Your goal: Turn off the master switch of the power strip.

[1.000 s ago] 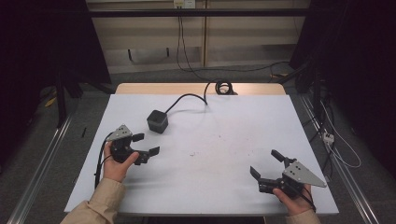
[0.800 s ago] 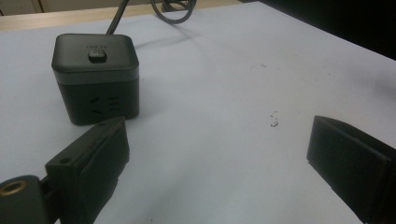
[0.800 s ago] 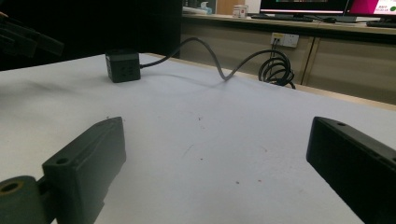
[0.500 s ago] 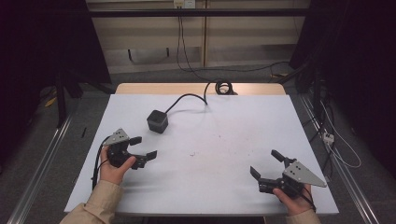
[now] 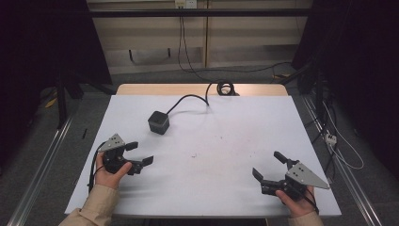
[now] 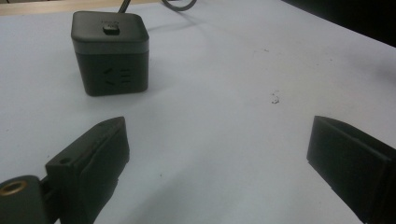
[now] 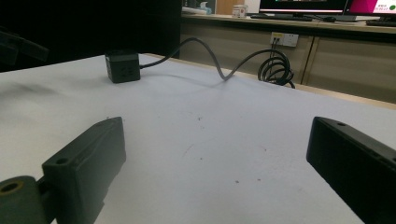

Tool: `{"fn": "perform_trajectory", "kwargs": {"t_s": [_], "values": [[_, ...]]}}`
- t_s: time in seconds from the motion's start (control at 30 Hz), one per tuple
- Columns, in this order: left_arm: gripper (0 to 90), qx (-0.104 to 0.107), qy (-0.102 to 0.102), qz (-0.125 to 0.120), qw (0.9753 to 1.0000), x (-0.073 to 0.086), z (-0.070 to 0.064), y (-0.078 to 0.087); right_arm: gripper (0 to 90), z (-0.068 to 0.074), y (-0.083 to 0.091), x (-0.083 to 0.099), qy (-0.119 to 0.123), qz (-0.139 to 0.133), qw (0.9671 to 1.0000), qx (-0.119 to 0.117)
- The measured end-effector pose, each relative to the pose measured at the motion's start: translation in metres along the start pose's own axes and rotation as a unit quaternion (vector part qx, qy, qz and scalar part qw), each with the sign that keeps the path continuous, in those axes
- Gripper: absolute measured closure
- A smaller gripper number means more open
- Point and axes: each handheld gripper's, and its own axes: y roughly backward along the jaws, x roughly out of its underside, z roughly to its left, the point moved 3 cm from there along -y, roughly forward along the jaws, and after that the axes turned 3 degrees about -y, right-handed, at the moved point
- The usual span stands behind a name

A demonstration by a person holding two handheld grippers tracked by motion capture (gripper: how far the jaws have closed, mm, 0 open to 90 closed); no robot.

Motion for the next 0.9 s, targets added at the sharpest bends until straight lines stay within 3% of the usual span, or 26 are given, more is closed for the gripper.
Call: {"fn": "perform_trajectory", "kwargs": {"t_s": [0.57, 0.9], "values": [[5.4, -0.001, 0.006, -0.008, 0.9999, 0.013, -0.001, 0.013, 4.2, 0.000, -0.002, 0.001, 0.001, 0.004, 1.0000, -0.002], [5.3, -0.005, 0.005, -0.017, 0.9998, 0.012, -0.002, 0.016, 4.1, 0.001, -0.003, 0.001, 0.002, 0.005, 1.0000, -0.004]]}}
